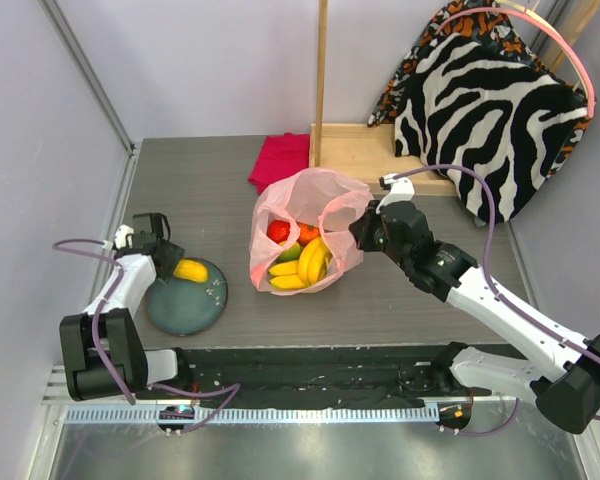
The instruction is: Place the fruits into the plastic bag
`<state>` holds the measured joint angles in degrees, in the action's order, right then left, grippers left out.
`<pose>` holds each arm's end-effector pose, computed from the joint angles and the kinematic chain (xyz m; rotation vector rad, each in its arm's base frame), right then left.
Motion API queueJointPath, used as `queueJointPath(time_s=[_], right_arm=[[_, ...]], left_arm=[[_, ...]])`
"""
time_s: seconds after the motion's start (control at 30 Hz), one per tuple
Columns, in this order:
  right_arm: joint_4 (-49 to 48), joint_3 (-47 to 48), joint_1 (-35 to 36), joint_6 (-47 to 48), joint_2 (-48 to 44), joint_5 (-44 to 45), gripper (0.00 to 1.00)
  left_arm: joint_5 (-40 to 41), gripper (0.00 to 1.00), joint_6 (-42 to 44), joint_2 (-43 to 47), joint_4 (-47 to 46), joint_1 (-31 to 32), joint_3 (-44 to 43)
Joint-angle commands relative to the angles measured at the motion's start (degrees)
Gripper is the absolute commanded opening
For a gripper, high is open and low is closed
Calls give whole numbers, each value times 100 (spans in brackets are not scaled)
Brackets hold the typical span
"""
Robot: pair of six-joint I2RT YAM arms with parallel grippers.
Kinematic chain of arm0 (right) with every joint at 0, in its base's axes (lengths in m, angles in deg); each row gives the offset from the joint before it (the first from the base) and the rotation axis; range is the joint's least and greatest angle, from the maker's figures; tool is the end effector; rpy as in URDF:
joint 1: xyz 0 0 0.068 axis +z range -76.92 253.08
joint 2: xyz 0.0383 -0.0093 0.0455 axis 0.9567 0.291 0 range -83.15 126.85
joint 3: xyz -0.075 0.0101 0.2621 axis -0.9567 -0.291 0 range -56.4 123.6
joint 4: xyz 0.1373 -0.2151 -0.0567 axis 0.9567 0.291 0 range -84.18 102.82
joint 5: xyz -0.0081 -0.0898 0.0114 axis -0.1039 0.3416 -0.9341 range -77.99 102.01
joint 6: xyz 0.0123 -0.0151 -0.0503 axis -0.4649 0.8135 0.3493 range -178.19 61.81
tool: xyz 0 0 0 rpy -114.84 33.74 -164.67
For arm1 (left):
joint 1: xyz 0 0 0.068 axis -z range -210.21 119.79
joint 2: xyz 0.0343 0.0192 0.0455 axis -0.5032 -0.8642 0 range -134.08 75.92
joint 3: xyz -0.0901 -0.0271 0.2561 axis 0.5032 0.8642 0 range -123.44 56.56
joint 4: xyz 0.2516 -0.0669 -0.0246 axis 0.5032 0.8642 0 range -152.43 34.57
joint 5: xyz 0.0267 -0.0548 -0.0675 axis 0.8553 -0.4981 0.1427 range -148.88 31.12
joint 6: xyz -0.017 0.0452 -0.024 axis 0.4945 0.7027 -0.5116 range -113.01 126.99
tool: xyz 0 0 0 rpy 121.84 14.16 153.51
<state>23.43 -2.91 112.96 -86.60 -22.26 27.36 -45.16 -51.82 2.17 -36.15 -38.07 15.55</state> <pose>0.1905 0.1469 0.3263 -0.0293 2.0252 0.4964 0.2372 0.0412 0.1918 -1.4746 2.0873 -0.0269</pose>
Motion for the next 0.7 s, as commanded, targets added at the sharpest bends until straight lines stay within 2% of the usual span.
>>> queueJointPath(time_s=[0.0,0.27,0.47,0.5,0.53,0.6,0.63,0.67], right_arm=[[-108,64,-24,-69,-217,152,1],[-108,73,-24,-104,-156,126,1],[-143,38,-33,-104,-156,117,1],[-161,21,-33,-113,-164,117,1],[-178,12,-33,-122,-156,108,1],[-214,-23,-33,-130,-156,64,1],[-257,-41,-24,-130,-156,47,1],[-275,-58,-33,-130,-164,20,1]], left_arm=[[-457,0,255,221,-334,-93,-258],[-1318,0,809,905,-711,-102,-469],[-2600,0,1670,1285,-880,-93,-1048],[-2854,0,1775,1285,-905,-93,-1145],[-3527,0,2037,1276,-949,-93,-1328],[-4102,0,2127,1224,-1063,-93,-1479],[-4723,0,2154,1215,-1160,-84,-1558],[-4903,0,2128,1232,-1361,-76,-1576]])
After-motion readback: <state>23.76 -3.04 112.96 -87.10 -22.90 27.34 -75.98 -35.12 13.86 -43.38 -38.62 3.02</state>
